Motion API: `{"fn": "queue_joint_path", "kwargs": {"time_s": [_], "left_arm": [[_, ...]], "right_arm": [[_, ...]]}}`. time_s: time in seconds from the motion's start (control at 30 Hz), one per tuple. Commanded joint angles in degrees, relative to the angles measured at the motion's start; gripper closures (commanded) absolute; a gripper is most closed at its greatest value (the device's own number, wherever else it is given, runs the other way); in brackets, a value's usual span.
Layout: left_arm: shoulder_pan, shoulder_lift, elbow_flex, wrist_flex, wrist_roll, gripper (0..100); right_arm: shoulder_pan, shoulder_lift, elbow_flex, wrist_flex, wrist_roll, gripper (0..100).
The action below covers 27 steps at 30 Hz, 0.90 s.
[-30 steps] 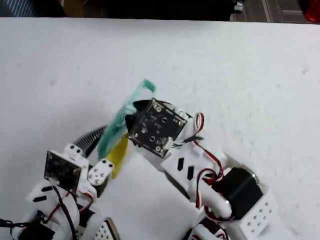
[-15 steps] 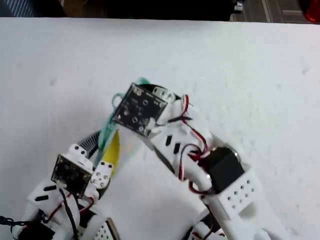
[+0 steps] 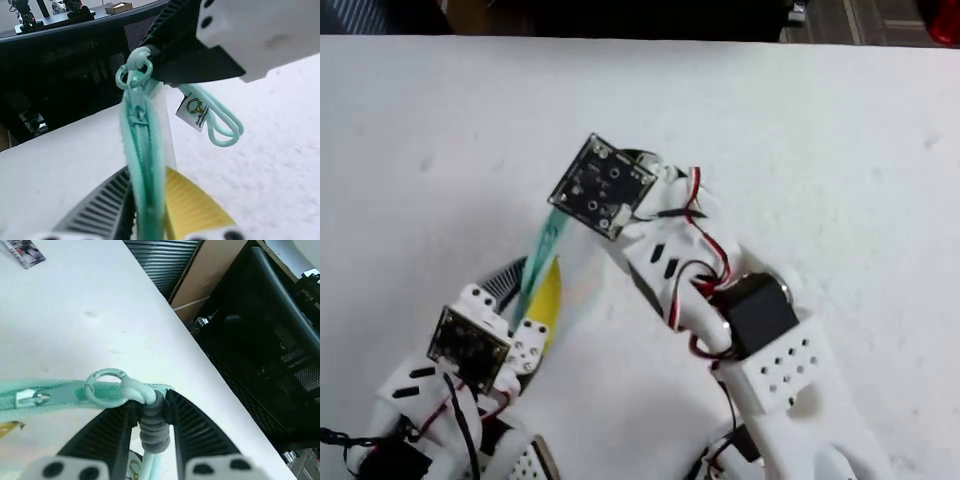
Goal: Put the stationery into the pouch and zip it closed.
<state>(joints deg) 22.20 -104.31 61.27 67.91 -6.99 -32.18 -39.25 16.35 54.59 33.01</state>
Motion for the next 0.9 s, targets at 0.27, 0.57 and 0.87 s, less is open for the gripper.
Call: {"fn": "queue_joint_path", "kwargs": {"time_s": [0.27, 0.57, 0.87], "left_arm": [[1.5, -0.5, -3.1, 2.5, -0.5, 98], [1.5, -0.5, -3.2, 2.6, -0.5, 98], [1.5, -0.5, -3.2, 2.6, -0.5, 98]], "right_arm": [[10.0, 7.5, -2.6, -11.1, 0.6, 98.2], [17.5, 16.7, -2.6, -18.5, 0.4, 98.2], [21.1, 21.2, -2.6, -21.8, 0.3, 98.2]]}}
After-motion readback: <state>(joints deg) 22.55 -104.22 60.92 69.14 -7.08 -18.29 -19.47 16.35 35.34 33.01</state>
